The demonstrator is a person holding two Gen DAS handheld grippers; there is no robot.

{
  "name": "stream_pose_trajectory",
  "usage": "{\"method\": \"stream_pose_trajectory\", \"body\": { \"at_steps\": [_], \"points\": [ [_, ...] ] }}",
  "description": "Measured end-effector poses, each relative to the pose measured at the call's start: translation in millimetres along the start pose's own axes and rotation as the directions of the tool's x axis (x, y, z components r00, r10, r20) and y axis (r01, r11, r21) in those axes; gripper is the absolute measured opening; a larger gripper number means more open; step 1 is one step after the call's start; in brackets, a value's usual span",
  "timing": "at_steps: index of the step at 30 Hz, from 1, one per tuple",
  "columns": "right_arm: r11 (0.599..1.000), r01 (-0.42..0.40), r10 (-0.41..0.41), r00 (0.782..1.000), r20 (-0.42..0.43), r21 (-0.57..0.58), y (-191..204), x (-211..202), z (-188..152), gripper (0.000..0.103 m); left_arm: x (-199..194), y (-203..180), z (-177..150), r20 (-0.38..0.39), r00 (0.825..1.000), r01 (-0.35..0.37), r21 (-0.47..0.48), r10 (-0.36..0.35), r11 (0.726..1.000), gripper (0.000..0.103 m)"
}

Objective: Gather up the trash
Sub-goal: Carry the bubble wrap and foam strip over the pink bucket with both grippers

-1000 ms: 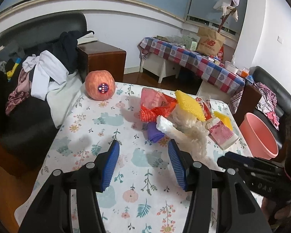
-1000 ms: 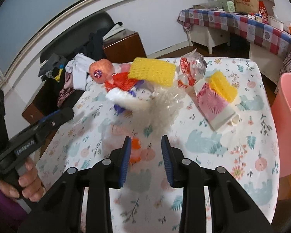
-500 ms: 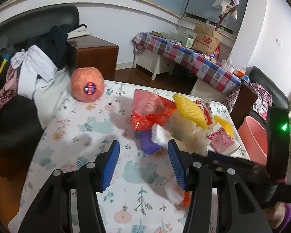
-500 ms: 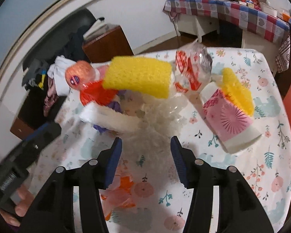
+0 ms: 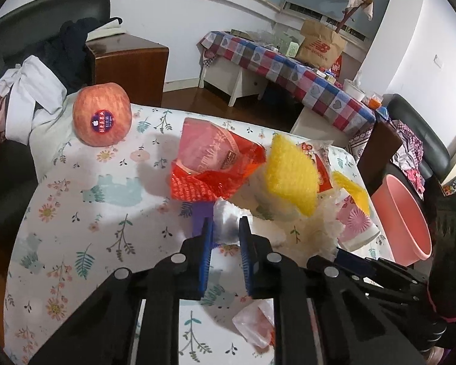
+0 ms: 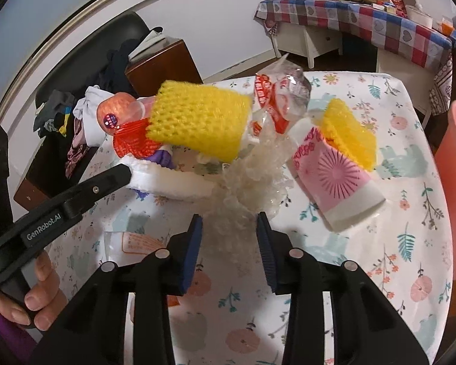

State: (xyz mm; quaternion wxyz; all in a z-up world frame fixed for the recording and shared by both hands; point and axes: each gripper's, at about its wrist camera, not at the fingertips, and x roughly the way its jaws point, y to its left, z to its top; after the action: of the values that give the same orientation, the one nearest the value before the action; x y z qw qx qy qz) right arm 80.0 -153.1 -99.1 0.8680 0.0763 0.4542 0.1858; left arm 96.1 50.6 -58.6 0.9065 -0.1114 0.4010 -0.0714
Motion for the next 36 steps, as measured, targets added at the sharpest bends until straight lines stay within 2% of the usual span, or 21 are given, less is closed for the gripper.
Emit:
{"method": "stream_pose_trajectory", "body": {
  "at_steps": [11, 19, 28, 36],
  "points": [
    [0.999, -0.033, 0.034, 0.997, 0.064, -0.021, -8, -40, -10, 0.037, -50, -19, -6, 0.097, 0.995, -0.021, 0.041, 0.017, 0.999, 0.013],
    [1.000, -0.013, 0.016, 0.988, 0.151, -0.024, -16, -74, -12, 0.037, -92, -37, 1, 0.198, 0.980, -0.041, 0.063, 0.028, 0.997, 0.013],
    [0.995, 0.092, -0.081, 0.959, 0.272, -0.027, -31, -111, -8, 0.037, -105, -73, 14, 0.249, 0.968, -0.007, 0.086, -0.015, 0.996, 0.013],
    [0.981, 0.191, -0.190, 0.925, 0.329, 0.031, -65, -134, -4, 0.037, -91, -120, 24, 0.242, 0.968, 0.028, 0.148, -0.064, 0.989, 0.013]
  ]
}}
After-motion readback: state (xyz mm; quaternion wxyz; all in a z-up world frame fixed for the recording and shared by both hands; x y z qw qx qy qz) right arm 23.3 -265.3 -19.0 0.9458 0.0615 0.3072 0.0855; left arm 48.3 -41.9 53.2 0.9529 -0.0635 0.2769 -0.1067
